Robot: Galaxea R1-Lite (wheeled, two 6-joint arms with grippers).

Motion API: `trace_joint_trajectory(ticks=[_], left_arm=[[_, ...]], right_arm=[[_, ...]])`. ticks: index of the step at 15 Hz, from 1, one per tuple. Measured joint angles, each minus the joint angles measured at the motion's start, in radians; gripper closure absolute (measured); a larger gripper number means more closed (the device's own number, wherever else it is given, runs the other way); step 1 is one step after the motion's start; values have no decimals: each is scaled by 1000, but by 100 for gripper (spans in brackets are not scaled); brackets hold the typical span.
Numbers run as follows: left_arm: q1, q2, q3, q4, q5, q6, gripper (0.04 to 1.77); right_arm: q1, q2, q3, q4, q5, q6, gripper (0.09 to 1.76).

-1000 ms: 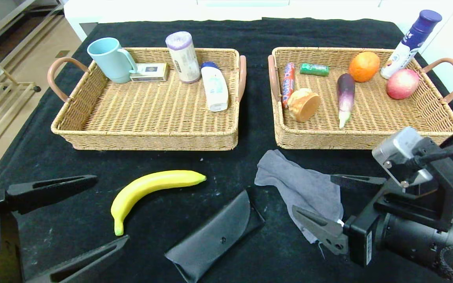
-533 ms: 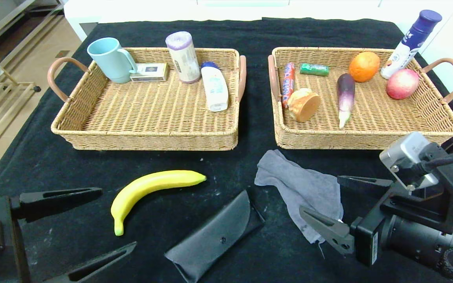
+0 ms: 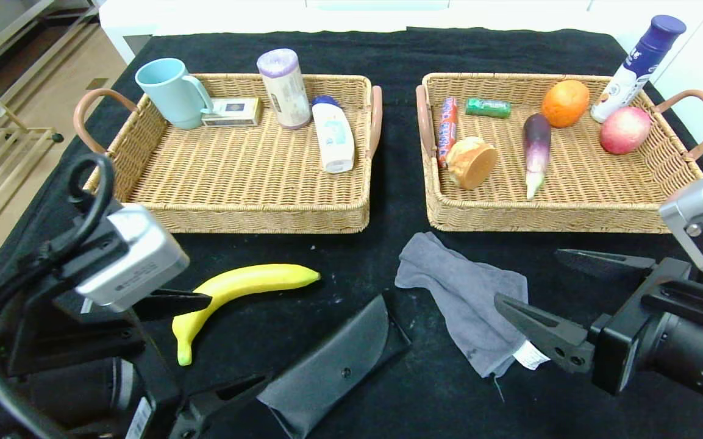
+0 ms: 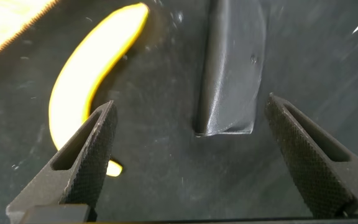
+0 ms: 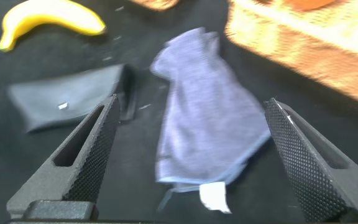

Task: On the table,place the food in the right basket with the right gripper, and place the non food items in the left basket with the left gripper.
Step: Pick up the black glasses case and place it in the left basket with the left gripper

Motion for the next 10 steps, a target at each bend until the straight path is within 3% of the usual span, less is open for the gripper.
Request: trace_joint_trajectory(ticks=[5, 10], left_arm=[[-84, 123, -113, 119, 125, -1, 9], [-160, 211, -247, 275, 185, -10, 9]], right_arm=[[-24, -24, -5, 1, 1, -17, 14], [-41, -51, -6, 4, 3, -50, 14]])
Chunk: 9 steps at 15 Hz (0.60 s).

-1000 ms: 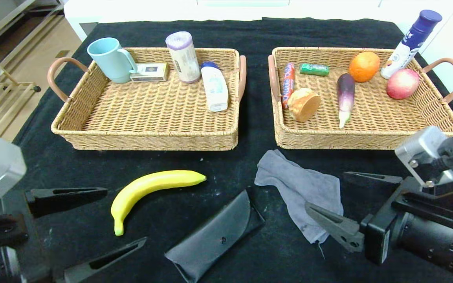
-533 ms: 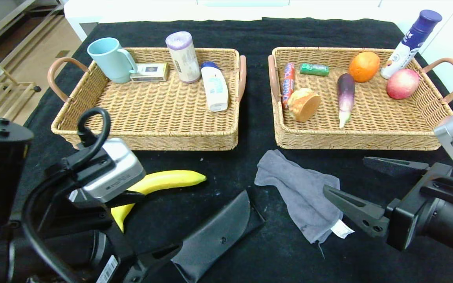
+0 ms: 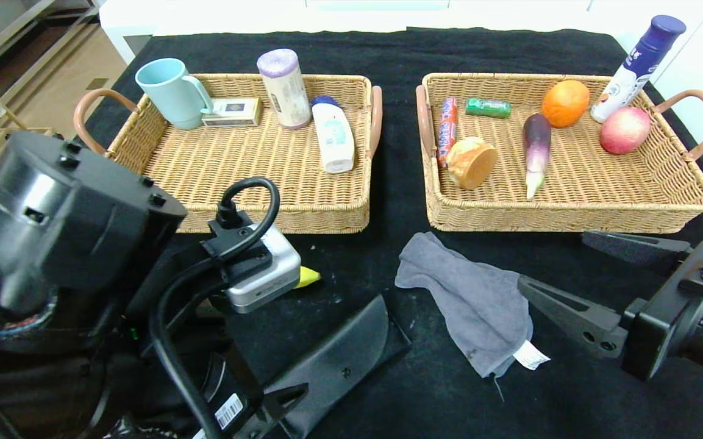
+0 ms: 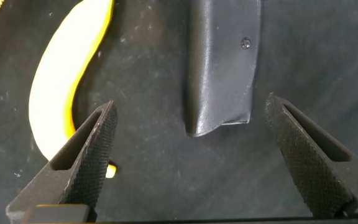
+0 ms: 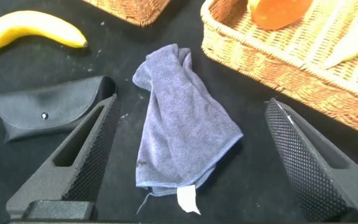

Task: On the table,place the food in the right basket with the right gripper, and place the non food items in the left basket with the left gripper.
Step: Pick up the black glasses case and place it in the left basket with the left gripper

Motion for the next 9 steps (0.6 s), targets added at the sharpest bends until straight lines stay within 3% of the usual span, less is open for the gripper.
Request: trace_joint_trajectory(ticks=[4, 9], left_arm=[[-44, 70, -70, 40, 44, -33, 9], [-51, 139, -116, 71, 64, -36, 9]], right_arm=[[-33, -30, -9, 27, 1, -10, 14], [-68, -84, -35, 91, 36, -13, 14]])
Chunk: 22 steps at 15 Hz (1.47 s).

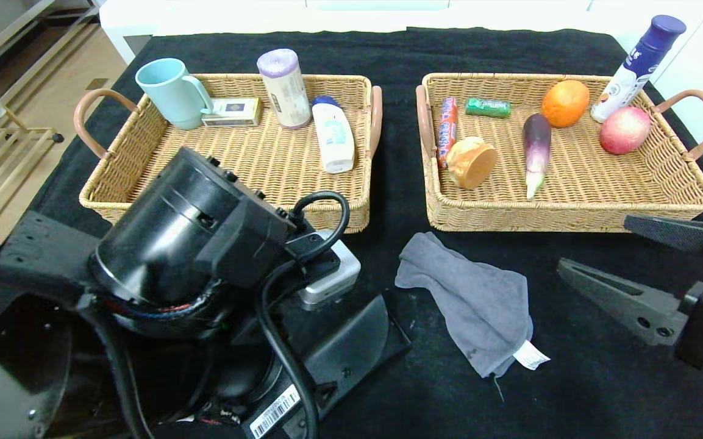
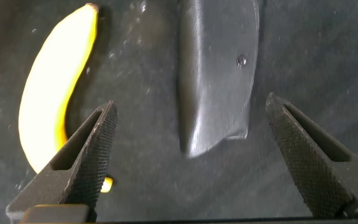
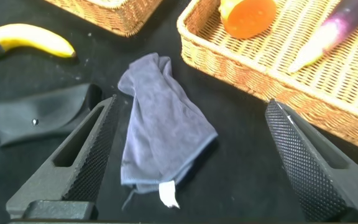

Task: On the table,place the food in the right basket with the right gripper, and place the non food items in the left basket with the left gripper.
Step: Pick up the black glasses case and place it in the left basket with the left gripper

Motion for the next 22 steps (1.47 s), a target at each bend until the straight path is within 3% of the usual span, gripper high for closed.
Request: trace_joint_trajectory(ticks=[3, 6, 22], left_arm=[[-2, 48, -33, 3, 18, -4, 9], [-12, 90, -46, 6, 97, -16, 9], [-40, 190, -42, -2, 111, -47, 9]], right_arm=[[4, -27, -8, 23, 1, 0, 14], [3, -37, -10, 26, 1, -1, 14], [18, 11, 16, 23, 0, -3, 14]])
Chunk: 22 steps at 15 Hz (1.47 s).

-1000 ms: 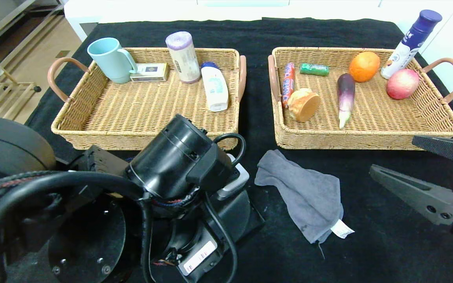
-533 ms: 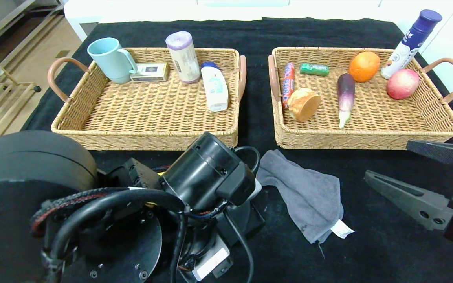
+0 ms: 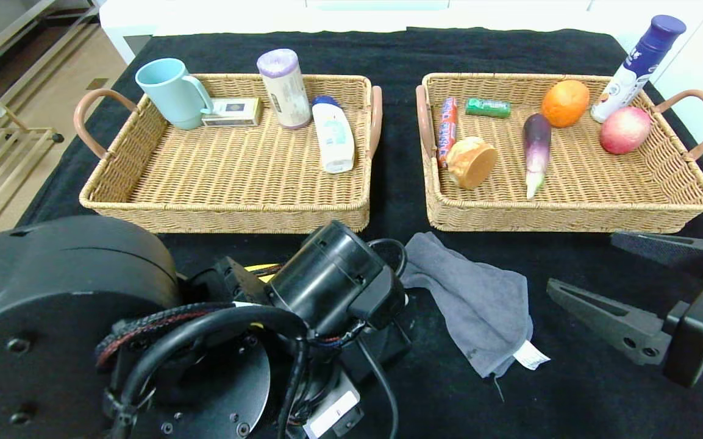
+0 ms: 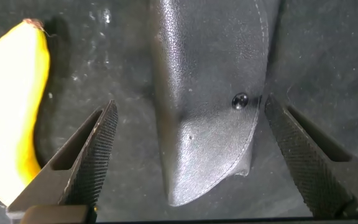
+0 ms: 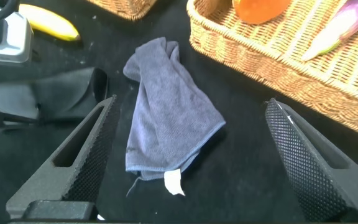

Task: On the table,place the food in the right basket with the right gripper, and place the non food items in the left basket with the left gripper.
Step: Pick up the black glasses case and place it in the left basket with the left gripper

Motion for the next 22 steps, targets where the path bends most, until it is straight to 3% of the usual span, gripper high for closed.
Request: trace_joint_trajectory(ticks=[19, 22], left_arm=[[-16, 37, 20, 6, 0, -39, 9], [-16, 37, 24, 8, -1, -42, 59]], right_arm=[[25, 58, 25, -7, -8, 0, 14], [26, 63, 28, -7, -8, 0, 14]])
